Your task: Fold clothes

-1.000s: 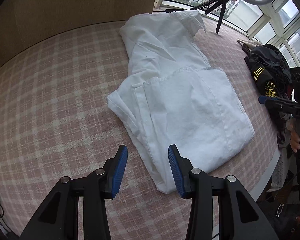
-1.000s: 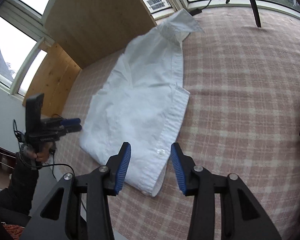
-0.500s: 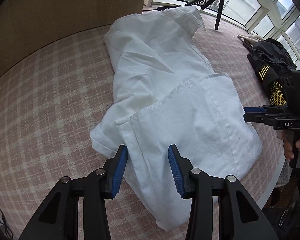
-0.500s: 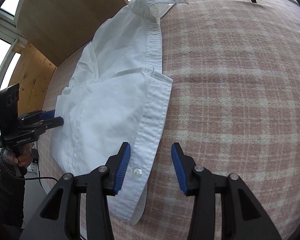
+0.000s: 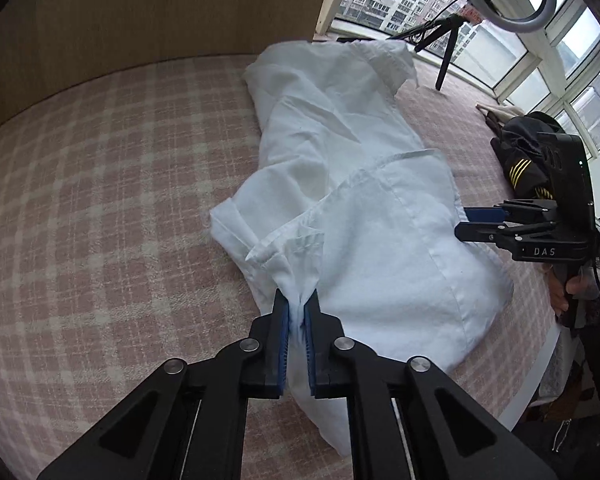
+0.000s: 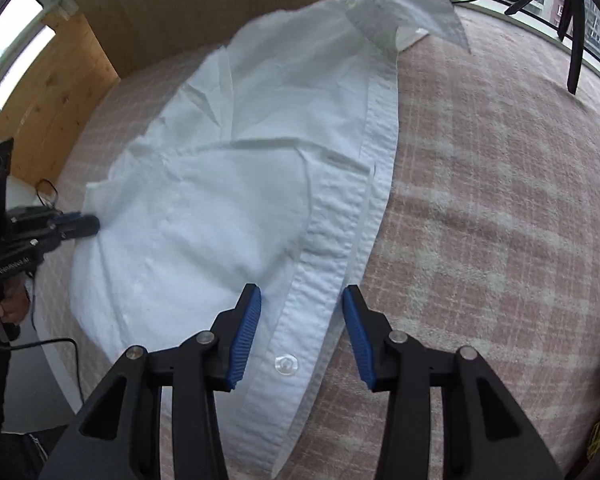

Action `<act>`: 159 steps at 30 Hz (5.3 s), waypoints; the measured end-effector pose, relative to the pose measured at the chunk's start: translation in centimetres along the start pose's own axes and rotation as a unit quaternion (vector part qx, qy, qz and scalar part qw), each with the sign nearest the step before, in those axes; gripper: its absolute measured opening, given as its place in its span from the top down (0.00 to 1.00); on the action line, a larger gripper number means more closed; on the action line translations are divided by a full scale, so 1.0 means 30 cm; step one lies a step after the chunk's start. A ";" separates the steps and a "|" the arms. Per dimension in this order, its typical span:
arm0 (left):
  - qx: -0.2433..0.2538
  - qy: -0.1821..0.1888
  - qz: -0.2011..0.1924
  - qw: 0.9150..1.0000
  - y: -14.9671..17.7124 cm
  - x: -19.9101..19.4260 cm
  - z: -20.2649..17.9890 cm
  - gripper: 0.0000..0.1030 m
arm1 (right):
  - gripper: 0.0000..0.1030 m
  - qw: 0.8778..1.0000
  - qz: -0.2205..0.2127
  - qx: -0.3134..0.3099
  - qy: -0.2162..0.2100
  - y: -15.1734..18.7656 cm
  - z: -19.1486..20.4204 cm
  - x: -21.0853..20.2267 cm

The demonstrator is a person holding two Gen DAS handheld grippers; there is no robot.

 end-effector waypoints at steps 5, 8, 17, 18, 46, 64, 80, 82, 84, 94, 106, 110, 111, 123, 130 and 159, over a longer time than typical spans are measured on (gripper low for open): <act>-0.005 -0.032 -0.033 0.999 -0.044 -0.086 0.004 0.78 | 0.59 0.999 -0.001 -0.023 0.026 0.005 0.027 -0.035; 0.015 -0.014 -0.068 0.998 -0.039 -0.182 -0.057 0.78 | 0.59 0.998 -0.050 -0.036 -0.004 -0.031 0.058 -0.111; 0.106 0.004 0.035 0.994 0.094 0.065 -0.244 0.76 | 0.59 0.997 0.001 -0.070 0.019 0.062 0.137 0.030; 0.103 0.011 0.042 0.994 0.138 0.069 -0.233 0.76 | 0.59 0.998 0.006 -0.065 0.022 0.097 0.134 0.022; 0.105 -0.074 -0.101 0.987 -0.194 -0.372 -0.028 0.64 | 0.59 0.994 -0.092 -0.058 0.010 -0.143 0.110 -0.349; 0.099 -0.044 -0.019 0.994 -0.643 0.161 -0.107 0.51 | 0.45 0.997 -0.035 -0.025 0.062 -0.719 -0.222 0.046; 0.180 -0.050 0.000 0.983 -0.656 0.371 -0.132 0.87 | 0.38 0.998 -0.031 -0.036 -0.029 -0.826 -0.241 0.299; 0.178 -0.038 0.001 0.983 -0.645 0.362 -0.141 0.91 | 0.45 0.997 -0.050 -0.026 -0.061 -0.820 -0.236 0.285; 0.173 -0.028 -0.003 0.985 -0.638 0.335 -0.148 0.93 | 0.90 0.995 -0.059 -0.019 -0.082 -0.810 -0.227 0.264; 0.217 -0.005 -0.080 0.973 -0.517 -0.032 -0.249 0.93 | 0.92 0.973 -0.221 -0.018 -0.067 -0.654 -0.044 -0.225; 0.298 -0.010 -0.054 0.953 -0.057 -0.171 -0.344 0.93 | 0.92 0.980 -0.195 -0.012 -0.027 0.007 0.246 -0.407; 0.265 0.019 -0.039 0.963 0.014 -0.126 -0.329 0.93 | 0.57 0.981 -0.187 -0.016 -0.052 -0.095 0.272 -0.449; 0.263 0.018 -0.038 0.964 0.030 -0.118 -0.331 0.93 | 0.38 0.982 -0.181 -0.027 -0.049 -0.156 0.283 -0.440; 0.235 0.031 -0.040 0.971 0.066 -0.070 -0.312 0.92 | 0.35 0.985 0.098 -0.134 0.046 -0.766 0.413 0.167; 0.226 0.034 -0.038 0.973 0.052 -0.075 -0.289 0.92 | 0.98 0.982 0.132 -0.136 0.026 -0.654 0.339 0.225; 0.339 0.008 -0.081 0.937 -0.176 -0.284 -0.369 0.56 | 0.98 0.978 -0.180 -0.063 0.083 0.287 0.466 -0.470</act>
Point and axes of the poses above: each gripper's, at about its wrist camera, not at the fingertips, and x roughly the way its jaws point, z to its left, y to its underside, the point moved 5 cm from there along x, roughly the way its jaws point, and after that the axes turned 2 degrees about -x, right-handed, at the moved point
